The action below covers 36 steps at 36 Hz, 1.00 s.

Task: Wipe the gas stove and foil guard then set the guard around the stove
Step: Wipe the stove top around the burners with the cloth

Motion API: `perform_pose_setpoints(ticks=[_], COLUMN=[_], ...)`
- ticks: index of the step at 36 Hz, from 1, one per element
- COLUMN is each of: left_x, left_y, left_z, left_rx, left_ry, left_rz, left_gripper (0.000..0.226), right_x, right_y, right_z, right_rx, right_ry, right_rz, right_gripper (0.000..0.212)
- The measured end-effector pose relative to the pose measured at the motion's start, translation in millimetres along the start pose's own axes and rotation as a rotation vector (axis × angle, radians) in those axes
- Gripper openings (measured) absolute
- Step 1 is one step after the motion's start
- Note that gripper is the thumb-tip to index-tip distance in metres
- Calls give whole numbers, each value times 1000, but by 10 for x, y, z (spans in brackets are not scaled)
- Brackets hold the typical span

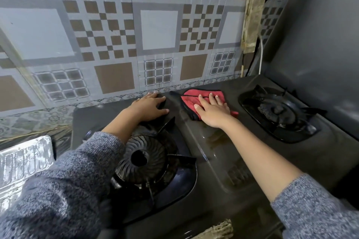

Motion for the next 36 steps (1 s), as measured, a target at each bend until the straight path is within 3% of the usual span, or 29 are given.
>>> perform_pose_setpoints(ticks=[15,18,22,26,36], left_x=[-3,-12,-33,-26,33], left_y=[6,6,-1,9,8], left_z=[-5,-13,-29,-24,-27], left_rx=[24,21,14,21,-13], left_ry=[-16,-23,-36,-45,-47], left_rz=[5,3,-2,-6,-15], left_gripper=[66,66,66,66,66], right_x=[-167,-198,-145,-34,15], right_y=[13,-70,-48,-23,43], right_z=[220,277,425,431,312], right_rx=[28,-58,-94,-132,-82], right_ry=[-84,-219,-439,-543,-369], right_rz=[-17,-74,-23,2,-66], right_gripper=[60,58,54,52,50])
Point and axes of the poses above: each hand's wrist, its own x-axis towards the middle knuckle, its own y-axis out of the palm, z = x × y, the point moved 6 cm from there along x, towards the middle knuckle, and after that the axes turned 10 degrees about z, right-handed, at the moved point
